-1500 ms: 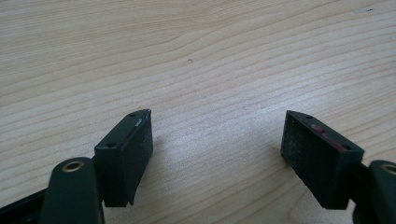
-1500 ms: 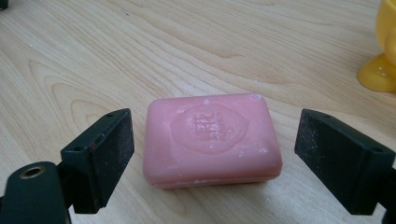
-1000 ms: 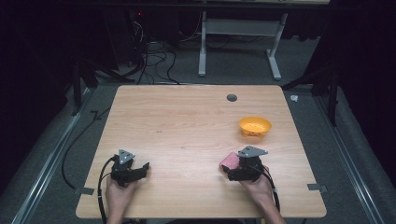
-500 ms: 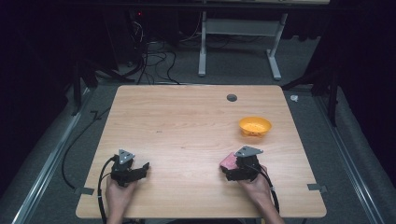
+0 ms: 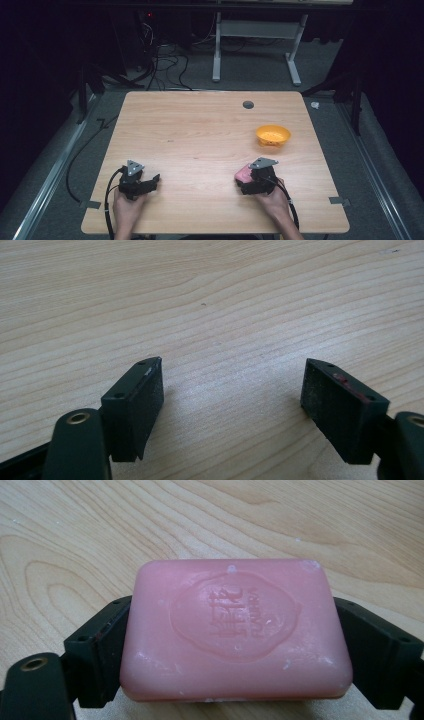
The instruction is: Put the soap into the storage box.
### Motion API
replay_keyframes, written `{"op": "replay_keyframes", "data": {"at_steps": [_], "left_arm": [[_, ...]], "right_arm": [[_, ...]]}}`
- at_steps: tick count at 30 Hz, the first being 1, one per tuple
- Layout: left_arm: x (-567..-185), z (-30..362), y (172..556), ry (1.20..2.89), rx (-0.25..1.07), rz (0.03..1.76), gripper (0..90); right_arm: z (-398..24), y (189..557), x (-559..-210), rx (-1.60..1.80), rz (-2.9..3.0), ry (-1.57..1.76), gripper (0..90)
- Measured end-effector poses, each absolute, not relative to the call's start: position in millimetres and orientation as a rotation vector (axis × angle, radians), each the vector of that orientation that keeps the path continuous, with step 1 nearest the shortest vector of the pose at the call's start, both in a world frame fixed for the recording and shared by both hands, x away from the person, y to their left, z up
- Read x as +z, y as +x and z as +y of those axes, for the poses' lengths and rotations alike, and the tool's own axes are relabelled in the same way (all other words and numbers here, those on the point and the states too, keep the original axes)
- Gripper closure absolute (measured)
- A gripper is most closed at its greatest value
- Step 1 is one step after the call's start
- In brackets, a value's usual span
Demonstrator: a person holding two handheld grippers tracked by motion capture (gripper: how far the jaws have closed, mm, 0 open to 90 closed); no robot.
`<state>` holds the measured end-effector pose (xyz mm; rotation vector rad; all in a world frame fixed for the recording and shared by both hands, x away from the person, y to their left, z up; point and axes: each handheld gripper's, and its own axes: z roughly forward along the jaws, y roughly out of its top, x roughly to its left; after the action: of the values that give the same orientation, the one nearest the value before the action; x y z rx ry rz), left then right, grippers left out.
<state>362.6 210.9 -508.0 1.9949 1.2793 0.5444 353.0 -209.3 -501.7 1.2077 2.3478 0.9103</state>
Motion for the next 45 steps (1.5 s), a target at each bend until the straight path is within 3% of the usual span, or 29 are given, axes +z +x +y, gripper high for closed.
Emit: {"op": "replay_keyframes", "data": {"at_steps": [22, 45], "left_arm": [[-508, 211, 363, 1.996, 0.541, 1.279, 25.4], [-508, 211, 363, 1.999, 0.542, 1.278, 25.6]], "right_arm": [[-208, 353, -499, 0.888, 2.358, 1.226, 13.4], [-235, 346, -477, 1.020, 2.272, 1.353, 13.4]]}}
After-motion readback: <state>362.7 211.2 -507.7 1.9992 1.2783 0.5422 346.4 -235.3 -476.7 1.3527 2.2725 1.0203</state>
